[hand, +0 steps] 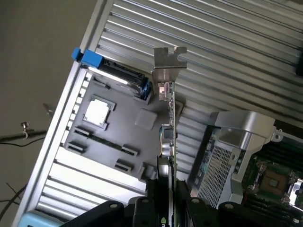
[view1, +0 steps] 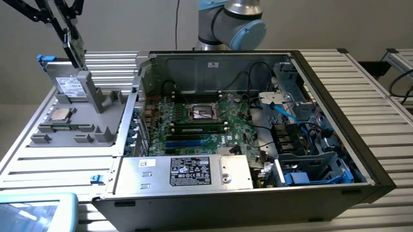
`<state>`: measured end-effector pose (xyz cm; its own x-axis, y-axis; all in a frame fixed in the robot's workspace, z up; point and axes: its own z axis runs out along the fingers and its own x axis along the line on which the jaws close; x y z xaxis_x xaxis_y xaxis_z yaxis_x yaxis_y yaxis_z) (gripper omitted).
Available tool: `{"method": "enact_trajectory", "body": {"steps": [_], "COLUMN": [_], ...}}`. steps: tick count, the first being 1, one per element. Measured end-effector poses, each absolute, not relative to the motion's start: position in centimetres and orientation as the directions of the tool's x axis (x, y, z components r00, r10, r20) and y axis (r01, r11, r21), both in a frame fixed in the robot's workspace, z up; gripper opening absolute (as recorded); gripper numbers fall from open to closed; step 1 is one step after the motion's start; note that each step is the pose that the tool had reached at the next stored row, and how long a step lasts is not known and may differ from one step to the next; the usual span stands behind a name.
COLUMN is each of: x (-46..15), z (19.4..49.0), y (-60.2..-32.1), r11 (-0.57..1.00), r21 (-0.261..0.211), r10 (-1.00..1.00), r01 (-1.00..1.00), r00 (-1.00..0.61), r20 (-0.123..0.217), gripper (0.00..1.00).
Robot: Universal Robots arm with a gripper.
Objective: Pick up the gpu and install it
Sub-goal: 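Pick up the gpu and move the gpu toward the slot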
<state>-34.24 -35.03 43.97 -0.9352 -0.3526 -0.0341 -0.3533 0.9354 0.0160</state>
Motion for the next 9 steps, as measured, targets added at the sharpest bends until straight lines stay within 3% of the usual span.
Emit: {"method": "enact_trajectory", "body": {"steps": [9], "x": [-34.24], "z": [43.97], "y": [-35.02], "r11": [0.865], "r21": [0.023], "r10": [-0.5], "r01": [-0.501], "r00": [-0.865], "r20": [-0.037], "gripper": [0.28]}}
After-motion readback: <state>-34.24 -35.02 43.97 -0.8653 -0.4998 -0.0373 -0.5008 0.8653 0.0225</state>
